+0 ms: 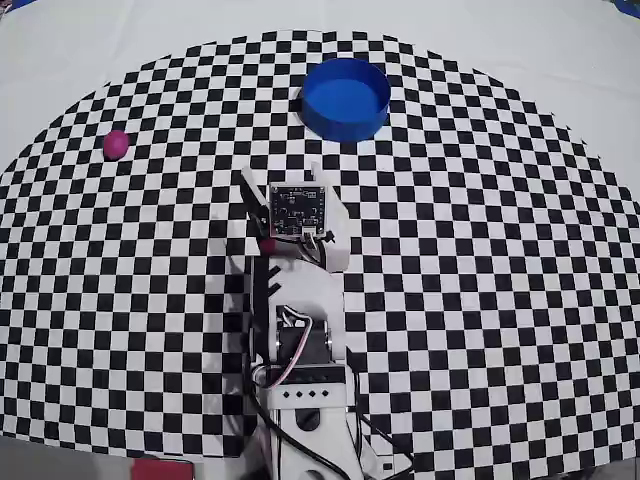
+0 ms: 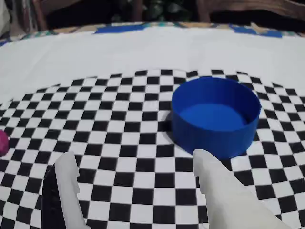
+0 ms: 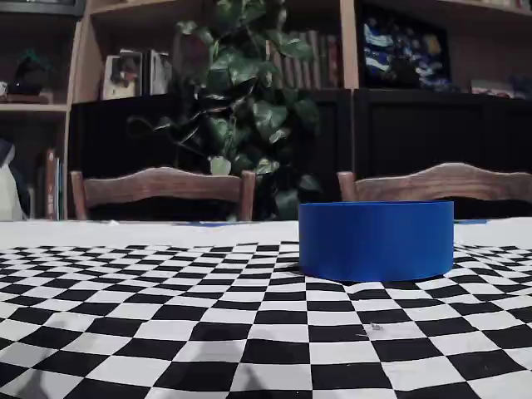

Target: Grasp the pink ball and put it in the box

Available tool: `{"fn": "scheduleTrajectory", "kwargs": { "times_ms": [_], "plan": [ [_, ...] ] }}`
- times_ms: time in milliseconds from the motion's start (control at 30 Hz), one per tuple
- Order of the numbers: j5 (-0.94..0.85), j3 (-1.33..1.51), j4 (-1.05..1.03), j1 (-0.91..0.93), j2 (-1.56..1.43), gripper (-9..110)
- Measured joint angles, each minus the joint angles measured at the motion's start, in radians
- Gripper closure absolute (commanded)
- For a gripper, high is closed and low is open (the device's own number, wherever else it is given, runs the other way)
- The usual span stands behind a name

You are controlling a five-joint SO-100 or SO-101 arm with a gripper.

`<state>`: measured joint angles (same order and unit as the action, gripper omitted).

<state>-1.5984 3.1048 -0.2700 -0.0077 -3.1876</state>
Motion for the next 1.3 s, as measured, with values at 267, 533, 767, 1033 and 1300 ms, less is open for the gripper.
{"fn": "scheduleTrajectory", "kwargs": {
  "times_ms": [267,533,767,1033,1300],
  "plan": [
    [0.0,0.0,0.0,-0.028,0.0,74],
    [0.0,0.0,0.0,-0.058,0.0,74],
    [0.0,0.0,0.0,-0.135,0.0,74],
    [0.0,0.0,0.0,-0.227,0.0,74],
    [0.0,0.0,0.0,-0.322,0.0,74]
  ]
}}
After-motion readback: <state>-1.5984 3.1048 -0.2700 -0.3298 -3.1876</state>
